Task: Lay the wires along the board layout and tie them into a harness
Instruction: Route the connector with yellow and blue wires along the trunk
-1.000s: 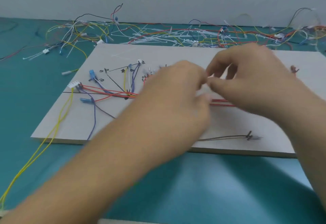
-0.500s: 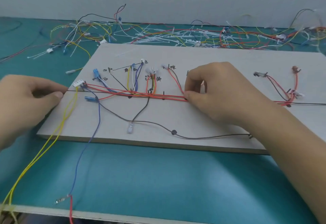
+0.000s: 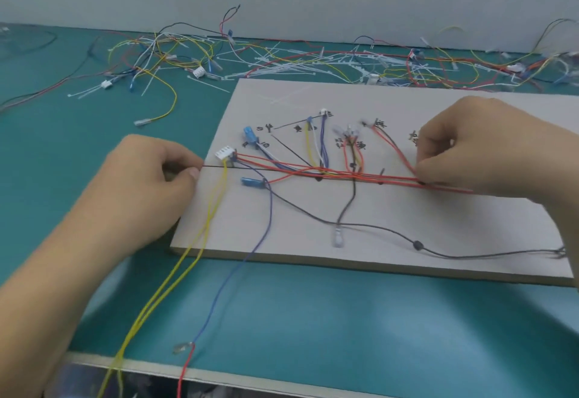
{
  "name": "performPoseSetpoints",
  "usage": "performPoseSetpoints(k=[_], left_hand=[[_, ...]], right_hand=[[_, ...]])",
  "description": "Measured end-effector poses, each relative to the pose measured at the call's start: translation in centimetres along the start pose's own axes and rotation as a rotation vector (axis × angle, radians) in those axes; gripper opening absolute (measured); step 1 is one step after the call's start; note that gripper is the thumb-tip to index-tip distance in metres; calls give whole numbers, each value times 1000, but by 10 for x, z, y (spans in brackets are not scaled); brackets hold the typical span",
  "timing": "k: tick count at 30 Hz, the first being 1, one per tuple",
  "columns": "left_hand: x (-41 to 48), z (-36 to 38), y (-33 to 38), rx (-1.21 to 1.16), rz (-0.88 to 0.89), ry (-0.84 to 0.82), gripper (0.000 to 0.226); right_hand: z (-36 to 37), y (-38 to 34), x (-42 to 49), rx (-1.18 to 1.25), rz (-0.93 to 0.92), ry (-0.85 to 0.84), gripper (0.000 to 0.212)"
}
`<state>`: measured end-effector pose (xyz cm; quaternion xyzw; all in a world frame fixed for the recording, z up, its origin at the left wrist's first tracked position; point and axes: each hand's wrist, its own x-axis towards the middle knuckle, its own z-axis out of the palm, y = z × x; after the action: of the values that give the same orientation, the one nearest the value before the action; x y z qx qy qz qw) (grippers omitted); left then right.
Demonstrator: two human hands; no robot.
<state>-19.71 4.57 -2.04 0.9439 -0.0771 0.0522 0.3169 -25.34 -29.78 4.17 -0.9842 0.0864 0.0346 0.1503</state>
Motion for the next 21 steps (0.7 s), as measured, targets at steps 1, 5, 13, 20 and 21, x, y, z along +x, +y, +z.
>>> performPoseSetpoints(k=[1,5,13,20,21], left_hand=[[3,-3,1,15,9,-35,39],[19,-17,4,63,26,-70,24],[33,-12,16,-179,154,-223,27],[39,-8,12,-273,157,-236,25],[38,-6,10,-259,170,-222,23]], right_hand=[[-3,3,0,2,21,19,8],[-7,-6,-8,127,-95,289,7],[54,-91,-59,100,-675,-24,27],[73,-101,-70,-13,-742,10,30],[78,-101,-71,2,-705,14,31]])
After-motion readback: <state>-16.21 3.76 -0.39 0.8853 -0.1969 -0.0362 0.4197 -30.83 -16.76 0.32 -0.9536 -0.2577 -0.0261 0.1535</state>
